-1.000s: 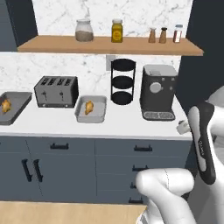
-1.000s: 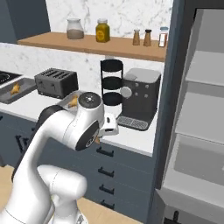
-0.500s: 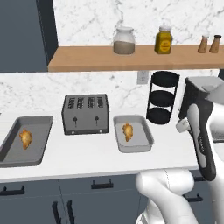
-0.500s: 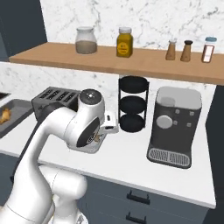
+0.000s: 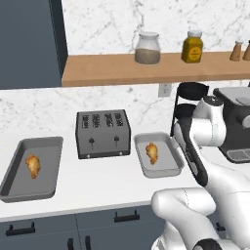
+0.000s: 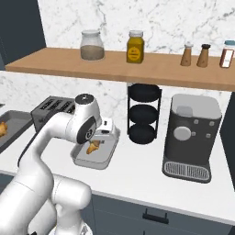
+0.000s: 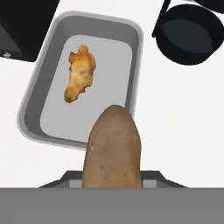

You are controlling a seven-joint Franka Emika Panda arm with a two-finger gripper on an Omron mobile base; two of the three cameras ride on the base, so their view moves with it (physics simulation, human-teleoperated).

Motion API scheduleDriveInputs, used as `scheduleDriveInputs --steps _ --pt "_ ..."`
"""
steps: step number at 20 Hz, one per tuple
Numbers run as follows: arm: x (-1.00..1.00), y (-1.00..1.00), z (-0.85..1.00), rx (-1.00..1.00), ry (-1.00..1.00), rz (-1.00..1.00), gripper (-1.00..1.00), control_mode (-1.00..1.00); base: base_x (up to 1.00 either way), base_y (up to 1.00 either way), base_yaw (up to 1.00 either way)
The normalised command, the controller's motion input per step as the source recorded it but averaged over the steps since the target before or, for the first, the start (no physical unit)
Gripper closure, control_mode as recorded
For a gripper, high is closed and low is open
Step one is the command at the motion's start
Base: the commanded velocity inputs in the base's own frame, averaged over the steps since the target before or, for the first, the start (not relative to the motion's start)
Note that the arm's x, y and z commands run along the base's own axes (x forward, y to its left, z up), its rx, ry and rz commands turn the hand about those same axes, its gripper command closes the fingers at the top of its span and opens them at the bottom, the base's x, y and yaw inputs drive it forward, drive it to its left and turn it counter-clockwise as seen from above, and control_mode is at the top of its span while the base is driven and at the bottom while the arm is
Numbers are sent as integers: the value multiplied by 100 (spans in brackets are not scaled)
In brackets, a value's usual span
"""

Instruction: Place one sweet potato and one chicken drumstick in each tupperware on the nearby counter, to pack two identical lunches.

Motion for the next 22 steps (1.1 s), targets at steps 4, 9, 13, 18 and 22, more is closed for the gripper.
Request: scheduleDriveInputs --steps 4,9,13,18,22 --pt "100 7 -92 0 16 -22 100 -100 0 0 0" --pt "100 26 -46 0 12 -17 100 -100 0 0 0" --pt "98 14 -51 0 12 -11 -100 -100 0 0 0" --pt "27 -5 -7 0 0 0 -100 -100 0 0 0" --pt "0 -4 5 1 0 0 -100 -100 0 0 0"
